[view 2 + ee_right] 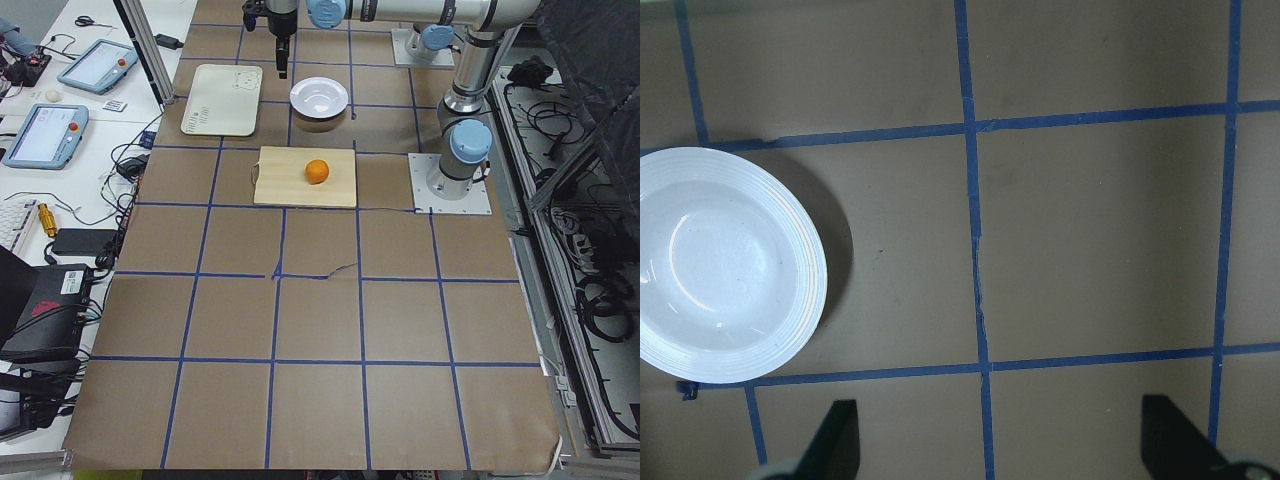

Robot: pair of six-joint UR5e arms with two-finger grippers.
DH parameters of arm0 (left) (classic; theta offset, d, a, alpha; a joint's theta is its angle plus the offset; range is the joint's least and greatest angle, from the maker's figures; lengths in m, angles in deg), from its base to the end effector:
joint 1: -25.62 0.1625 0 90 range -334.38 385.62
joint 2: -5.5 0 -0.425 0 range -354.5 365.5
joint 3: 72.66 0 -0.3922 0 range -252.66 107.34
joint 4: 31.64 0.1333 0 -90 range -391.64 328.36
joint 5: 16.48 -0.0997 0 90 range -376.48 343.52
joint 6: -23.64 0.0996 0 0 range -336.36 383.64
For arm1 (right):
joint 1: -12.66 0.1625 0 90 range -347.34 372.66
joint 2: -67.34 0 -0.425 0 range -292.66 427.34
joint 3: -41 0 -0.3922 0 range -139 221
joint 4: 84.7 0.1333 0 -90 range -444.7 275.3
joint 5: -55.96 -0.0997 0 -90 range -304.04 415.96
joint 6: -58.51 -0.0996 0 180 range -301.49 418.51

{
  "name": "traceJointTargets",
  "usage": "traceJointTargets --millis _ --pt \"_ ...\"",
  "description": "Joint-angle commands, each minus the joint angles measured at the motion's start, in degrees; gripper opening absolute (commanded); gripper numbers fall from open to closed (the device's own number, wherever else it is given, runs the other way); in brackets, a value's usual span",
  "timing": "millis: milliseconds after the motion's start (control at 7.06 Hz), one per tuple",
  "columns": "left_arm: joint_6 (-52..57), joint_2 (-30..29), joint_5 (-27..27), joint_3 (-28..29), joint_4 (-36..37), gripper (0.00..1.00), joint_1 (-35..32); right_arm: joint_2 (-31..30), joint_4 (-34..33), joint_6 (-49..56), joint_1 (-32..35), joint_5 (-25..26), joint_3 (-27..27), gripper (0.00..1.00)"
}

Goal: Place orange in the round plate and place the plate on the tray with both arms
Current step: 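Lower the left gripper toward the orange on the wooden cutting board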

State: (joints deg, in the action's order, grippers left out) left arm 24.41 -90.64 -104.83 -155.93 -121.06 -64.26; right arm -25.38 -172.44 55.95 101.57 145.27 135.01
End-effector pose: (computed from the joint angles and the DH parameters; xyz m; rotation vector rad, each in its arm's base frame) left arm -0.1350 -0.5396 0.4916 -0.0181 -3.1127 0.0321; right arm 0.1256 -0.4677 0.4726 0.1002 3.1272 0.0972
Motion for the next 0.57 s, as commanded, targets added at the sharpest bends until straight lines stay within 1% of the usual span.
traceJointTargets --millis 0,142,425 --pt "0.6 0.5 -1.3 -0.8 -0.1 1.00 0.6 0.0 0.0 0.0 0.1 0.0 0.0 1.00" --pt "0.6 0.5 -3.0 -0.9 -0.1 1.00 0.8 0.0 0.0 0.0 0.1 0.0 0.0 1.00" --pt "0.7 0.7 -3.1 -1.4 0.0 1.00 1.4 0.0 0.1 0.0 0.1 0.1 0.3 1.00"
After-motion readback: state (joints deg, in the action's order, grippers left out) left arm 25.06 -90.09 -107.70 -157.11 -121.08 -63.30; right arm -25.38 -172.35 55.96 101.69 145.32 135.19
